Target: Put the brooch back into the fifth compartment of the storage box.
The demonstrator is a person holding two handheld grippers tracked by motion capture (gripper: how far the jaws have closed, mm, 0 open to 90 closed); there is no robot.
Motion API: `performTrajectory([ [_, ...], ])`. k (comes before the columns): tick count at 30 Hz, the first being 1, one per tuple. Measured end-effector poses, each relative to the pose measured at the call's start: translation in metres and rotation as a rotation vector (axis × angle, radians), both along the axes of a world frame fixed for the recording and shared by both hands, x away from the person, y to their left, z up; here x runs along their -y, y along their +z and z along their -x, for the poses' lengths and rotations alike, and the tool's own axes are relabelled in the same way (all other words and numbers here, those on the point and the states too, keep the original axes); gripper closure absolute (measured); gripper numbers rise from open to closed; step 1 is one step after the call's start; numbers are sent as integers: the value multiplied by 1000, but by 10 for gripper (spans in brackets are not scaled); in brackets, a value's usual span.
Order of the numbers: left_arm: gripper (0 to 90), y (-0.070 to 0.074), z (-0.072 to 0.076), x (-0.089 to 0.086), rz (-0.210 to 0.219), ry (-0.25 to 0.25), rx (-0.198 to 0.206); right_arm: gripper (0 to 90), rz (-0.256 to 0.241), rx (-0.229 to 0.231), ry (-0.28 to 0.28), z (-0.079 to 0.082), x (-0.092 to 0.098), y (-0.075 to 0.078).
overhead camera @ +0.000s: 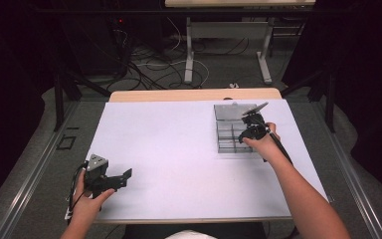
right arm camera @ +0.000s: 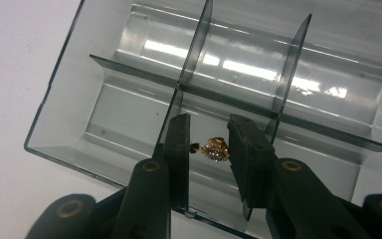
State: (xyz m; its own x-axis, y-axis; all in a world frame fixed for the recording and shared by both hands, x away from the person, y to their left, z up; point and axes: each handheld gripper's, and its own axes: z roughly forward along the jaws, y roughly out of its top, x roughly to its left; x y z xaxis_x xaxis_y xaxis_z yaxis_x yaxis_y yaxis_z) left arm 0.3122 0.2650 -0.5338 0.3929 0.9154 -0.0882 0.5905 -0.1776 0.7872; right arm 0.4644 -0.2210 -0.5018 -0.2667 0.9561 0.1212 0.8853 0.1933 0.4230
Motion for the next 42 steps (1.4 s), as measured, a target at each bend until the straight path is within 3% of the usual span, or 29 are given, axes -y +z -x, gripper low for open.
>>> performTrajectory([
  [25,41,-1,0,0,4,2,-1,679,1,-28,1,-3,4,-4],
  [42,41,-1,0,0,5,6,-1,473,-33,7,27,2,6,4],
])
